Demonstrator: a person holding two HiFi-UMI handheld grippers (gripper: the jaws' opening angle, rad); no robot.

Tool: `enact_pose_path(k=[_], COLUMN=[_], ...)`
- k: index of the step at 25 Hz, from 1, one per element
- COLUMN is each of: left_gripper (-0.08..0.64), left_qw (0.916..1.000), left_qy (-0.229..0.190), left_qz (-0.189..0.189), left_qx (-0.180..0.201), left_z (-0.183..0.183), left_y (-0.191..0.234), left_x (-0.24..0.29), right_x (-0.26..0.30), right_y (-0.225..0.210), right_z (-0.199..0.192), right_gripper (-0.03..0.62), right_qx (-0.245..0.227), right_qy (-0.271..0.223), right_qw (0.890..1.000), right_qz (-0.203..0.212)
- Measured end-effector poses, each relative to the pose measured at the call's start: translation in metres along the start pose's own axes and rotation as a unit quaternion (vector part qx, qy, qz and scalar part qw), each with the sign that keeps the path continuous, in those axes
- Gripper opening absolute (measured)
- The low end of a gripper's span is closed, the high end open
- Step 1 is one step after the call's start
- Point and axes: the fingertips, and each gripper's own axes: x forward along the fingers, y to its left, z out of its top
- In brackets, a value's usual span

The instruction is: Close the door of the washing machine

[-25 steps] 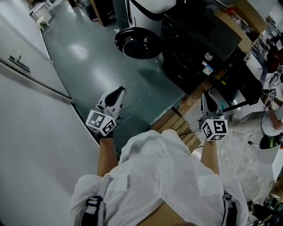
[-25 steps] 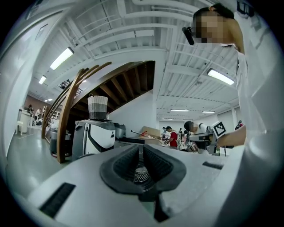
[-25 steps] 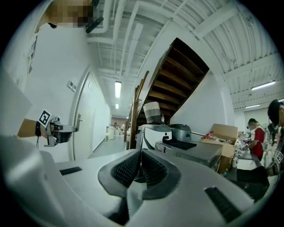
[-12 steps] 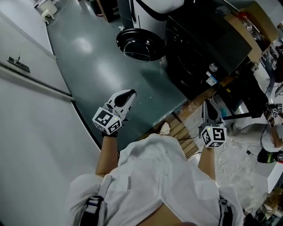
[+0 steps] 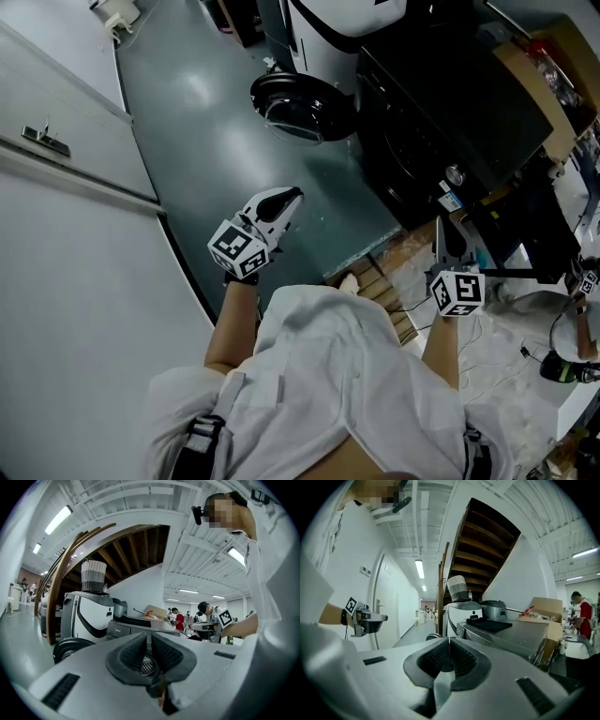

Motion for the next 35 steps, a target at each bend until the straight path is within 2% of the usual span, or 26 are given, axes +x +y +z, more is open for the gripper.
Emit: enact_pose_path(k=[6, 12, 19, 28, 35], left_gripper=[0.031, 0.031, 0.032, 0.032, 0.075], left_qw=[0.9999, 0.9999, 0.9991, 0.9972, 0.994], left_qy=[-0.007, 0.01, 0.033, 0.064, 0.1], left_qz=[0.011, 0.005, 0.003, -0.017, -0.04], left_qx=[-0.002, 0.008, 0.027, 0.035, 0.018], left_z=[0.01, 0.017, 0.022, 0.012, -0.011], left_y=[0.006, 0.011, 0.037, 0.105, 0.178], left_x=[0.036, 0.048, 0.061, 0.082, 0.11], right_x=[0.028, 0.047, 0.074, 0.132, 0.199], right_y=[-0.018, -0.009, -0.003, 0.012, 0.032], right_z=[-0.003, -0.006, -0.009, -0.017, -0.03], right_gripper=[0.03, 0.031, 0.032, 0.032, 0.032], right_qx=[0.003, 0.014, 0.02, 0.007, 0.014], right_qy=[0.001, 0.002, 0.023, 0.056, 0.085], right_qw=[1.0, 0.997, 0.995, 0.993, 0.99], right_qz=[0.031, 0.07, 0.094, 0.1, 0.115])
